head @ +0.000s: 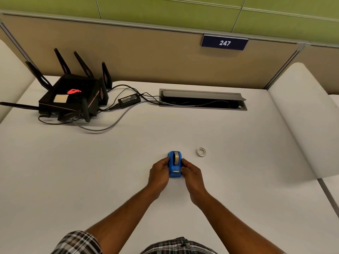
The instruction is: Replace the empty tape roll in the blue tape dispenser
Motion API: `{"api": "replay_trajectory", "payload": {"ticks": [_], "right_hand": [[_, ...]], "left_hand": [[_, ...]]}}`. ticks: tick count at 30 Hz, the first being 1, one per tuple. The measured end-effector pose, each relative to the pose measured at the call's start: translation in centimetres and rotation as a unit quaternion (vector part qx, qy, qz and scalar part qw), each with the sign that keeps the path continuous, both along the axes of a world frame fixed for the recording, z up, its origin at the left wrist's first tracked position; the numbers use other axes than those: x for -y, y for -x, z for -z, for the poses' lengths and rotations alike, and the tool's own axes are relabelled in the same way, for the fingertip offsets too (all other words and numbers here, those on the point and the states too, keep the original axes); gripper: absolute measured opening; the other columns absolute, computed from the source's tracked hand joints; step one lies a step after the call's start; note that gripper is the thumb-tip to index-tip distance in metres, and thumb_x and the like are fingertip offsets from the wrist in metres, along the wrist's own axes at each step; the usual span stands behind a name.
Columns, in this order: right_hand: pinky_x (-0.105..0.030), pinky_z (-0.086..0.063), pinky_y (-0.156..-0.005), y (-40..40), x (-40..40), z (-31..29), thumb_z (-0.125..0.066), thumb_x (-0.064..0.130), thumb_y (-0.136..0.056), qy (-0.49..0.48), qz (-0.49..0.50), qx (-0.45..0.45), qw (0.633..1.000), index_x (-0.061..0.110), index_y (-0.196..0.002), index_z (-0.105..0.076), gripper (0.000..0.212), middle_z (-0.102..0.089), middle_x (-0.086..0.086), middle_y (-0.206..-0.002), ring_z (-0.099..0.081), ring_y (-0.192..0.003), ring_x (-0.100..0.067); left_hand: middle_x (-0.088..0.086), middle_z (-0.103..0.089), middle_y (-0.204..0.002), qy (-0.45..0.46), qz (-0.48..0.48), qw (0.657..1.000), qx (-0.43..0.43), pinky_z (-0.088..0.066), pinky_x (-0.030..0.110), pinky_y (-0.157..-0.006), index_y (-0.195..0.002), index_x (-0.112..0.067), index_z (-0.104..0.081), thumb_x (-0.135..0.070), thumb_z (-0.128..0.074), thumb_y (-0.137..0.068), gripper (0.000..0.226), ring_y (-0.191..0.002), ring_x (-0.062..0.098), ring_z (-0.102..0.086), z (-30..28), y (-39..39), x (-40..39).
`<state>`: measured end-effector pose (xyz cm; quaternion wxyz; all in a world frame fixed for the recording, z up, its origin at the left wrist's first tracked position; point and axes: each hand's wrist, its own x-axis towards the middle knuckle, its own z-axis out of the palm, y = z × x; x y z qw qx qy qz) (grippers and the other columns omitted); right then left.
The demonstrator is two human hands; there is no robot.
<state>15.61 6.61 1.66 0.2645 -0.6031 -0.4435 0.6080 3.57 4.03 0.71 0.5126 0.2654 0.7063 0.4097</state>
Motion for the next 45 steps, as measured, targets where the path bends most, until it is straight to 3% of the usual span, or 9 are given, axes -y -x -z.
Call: {"api": "replay_trajectory", "payload": {"ticks": [7, 10, 13, 19, 30, 34, 39, 42, 45], "right_hand": [[-0.035, -0.047, -0.109, 1.1, -3.6, -0.3, -0.040, 0.000, -0.102, -0.008, 0.000, 0.000, 1.000, 0.011, -0.142, -0.059, 0.045, -0.068, -0.007, -0.129, -0.063, -0.119, -0.023], [-0.035, -0.047, -0.107, 1.7, -5.0, -0.1, -0.040, 0.001, -0.102, -0.009, -0.006, 0.007, 1.000, 0.011, -0.141, -0.060, 0.045, -0.068, -0.010, -0.132, -0.063, -0.122, -0.026], [-0.026, -0.047, -0.097, 2.2, -5.7, 0.1, -0.039, 0.004, -0.104, -0.009, -0.003, 0.009, 1.000, 0.011, -0.139, -0.062, 0.042, -0.069, -0.011, -0.130, -0.064, -0.118, -0.024], [-0.024, -0.049, -0.095, 2.2, -6.3, 0.3, -0.037, 0.005, -0.106, -0.022, -0.010, 0.015, 1.000, 0.012, -0.135, -0.065, 0.041, -0.072, -0.010, -0.124, -0.066, -0.112, -0.021], [-0.039, -0.048, -0.109, 1.9, -6.3, 0.7, -0.037, 0.007, -0.107, -0.023, -0.027, 0.034, 0.999, 0.012, -0.139, -0.062, 0.040, -0.070, -0.010, -0.130, -0.064, -0.119, -0.024], [-0.040, -0.045, -0.114, 1.6, -6.4, 0.7, -0.039, 0.005, -0.105, -0.047, -0.078, 0.092, 0.992, 0.014, -0.145, -0.055, 0.044, -0.064, -0.009, -0.140, -0.059, -0.127, -0.024], [-0.024, -0.041, -0.103, 1.1, -5.9, 1.2, -0.048, 0.010, -0.103, -0.130, -0.191, 0.236, 0.944, 0.012, -0.150, -0.042, 0.047, -0.052, -0.008, -0.151, -0.054, -0.134, -0.022], [-0.032, -0.047, -0.105, 0.8, -5.3, 1.1, -0.057, 0.026, -0.100, -0.178, -0.270, 0.303, 0.897, 0.013, -0.153, -0.035, 0.059, -0.046, -0.007, -0.154, -0.052, -0.135, -0.023], [-0.037, -0.048, -0.108, 0.5, -5.4, 0.6, -0.062, 0.046, -0.095, -0.235, -0.293, 0.344, 0.861, 0.013, -0.155, -0.031, 0.076, -0.047, -0.006, -0.153, -0.050, -0.137, -0.023]], "left_hand": [[0.002, -0.064, -0.129, -0.013, 0.007, 1.000, -0.006, -0.048, 0.030, -0.101, -0.137, -0.022, -0.056, -0.007, -0.038, -0.100, 0.043, -0.113, 0.017, -0.061, -1.0, 0.7, -3.8], [0.003, -0.063, -0.131, -0.003, 0.002, 1.000, -0.004, -0.046, 0.033, -0.104, -0.138, -0.020, -0.055, -0.009, -0.038, -0.102, 0.041, -0.115, 0.019, -0.059, -1.0, 1.0, -5.3], [0.005, -0.063, -0.130, 0.005, 0.002, 1.000, 0.002, -0.047, 0.035, -0.105, -0.136, -0.019, -0.056, -0.009, -0.040, -0.101, 0.041, -0.114, 0.020, -0.060, -0.8, 1.3, -6.3], [0.007, -0.063, -0.132, 0.012, 0.013, 1.000, -0.008, -0.047, 0.042, -0.108, -0.137, -0.018, -0.055, -0.007, -0.040, -0.100, 0.041, -0.117, 0.024, -0.061, 0.0, 1.8, -7.2], [0.006, -0.060, -0.135, 0.004, 0.028, 0.999, -0.040, -0.046, 0.037, -0.107, -0.140, -0.018, -0.052, -0.009, -0.038, -0.102, 0.041, -0.118, 0.022, -0.058, 0.1, 1.4, -6.7], [0.008, -0.059, -0.137, 0.005, 0.061, 0.992, -0.109, -0.044, 0.030, -0.102, -0.138, -0.015, -0.051, -0.010, -0.042, -0.101, 0.039, -0.117, 0.019, -0.058, 0.2, 1.6, -6.0], [0.004, -0.043, -0.152, 0.016, 0.111, 0.969, -0.219, -0.037, 0.035, -0.114, -0.147, -0.015, -0.039, -0.016, -0.049, -0.100, 0.048, -0.138, 0.022, -0.044, 0.9, 2.1, -4.4], [0.004, -0.031, -0.159, 0.025, 0.191, 0.926, -0.324, -0.028, 0.036, -0.120, -0.152, -0.014, -0.028, -0.023, -0.046, -0.101, 0.054, -0.146, 0.022, -0.032, 0.8, 2.9, -3.6], [0.008, -0.016, -0.164, 0.034, 0.253, 0.862, -0.439, -0.011, 0.038, -0.125, -0.154, -0.010, -0.016, -0.027, -0.043, -0.102, 0.061, -0.153, 0.025, -0.012, 0.5, 3.9, -3.3]]}}
